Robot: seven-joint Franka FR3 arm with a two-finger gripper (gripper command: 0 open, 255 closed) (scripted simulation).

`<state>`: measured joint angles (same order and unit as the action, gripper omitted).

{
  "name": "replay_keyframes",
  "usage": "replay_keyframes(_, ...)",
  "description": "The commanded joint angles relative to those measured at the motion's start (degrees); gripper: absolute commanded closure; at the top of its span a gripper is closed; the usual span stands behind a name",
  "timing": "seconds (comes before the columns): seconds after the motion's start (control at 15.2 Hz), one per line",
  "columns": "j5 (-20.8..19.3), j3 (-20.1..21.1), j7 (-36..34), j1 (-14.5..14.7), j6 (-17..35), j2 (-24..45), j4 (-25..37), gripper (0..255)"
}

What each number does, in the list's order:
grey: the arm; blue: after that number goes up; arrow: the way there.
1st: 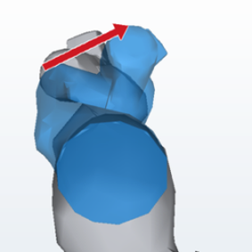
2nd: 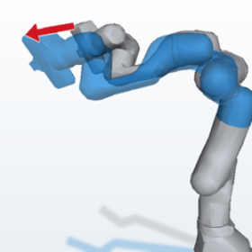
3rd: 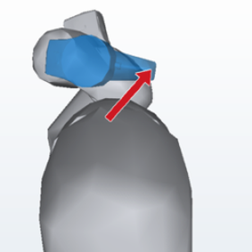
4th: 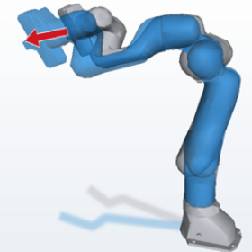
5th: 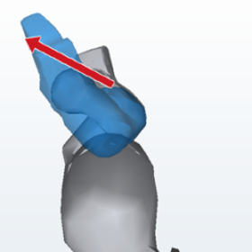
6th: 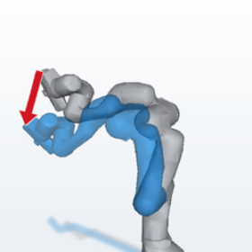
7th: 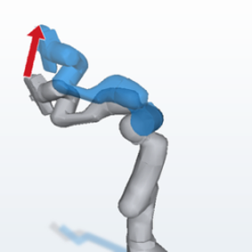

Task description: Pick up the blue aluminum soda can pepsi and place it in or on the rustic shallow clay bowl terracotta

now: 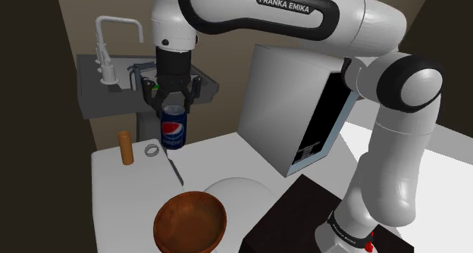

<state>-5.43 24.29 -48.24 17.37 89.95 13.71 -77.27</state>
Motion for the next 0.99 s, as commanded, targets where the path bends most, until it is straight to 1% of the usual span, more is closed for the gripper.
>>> replay_keyframes(0.0,1.1,0.8,-1.6,0.5,0.5,-3.1,-3.4,255)
replay_keyframes(0.4,4.0,3.2,-6.6,2.7,0.5,-10.4,-10.1,255)
replay_keyframes(0.86,6.8,6.4,-13.1,6.0,-0.8,-16.2,-13.9,255)
replay_keyframes(0.92,6.9,6.4,-13.0,5.9,0.0,-16.5,-14.9,255)
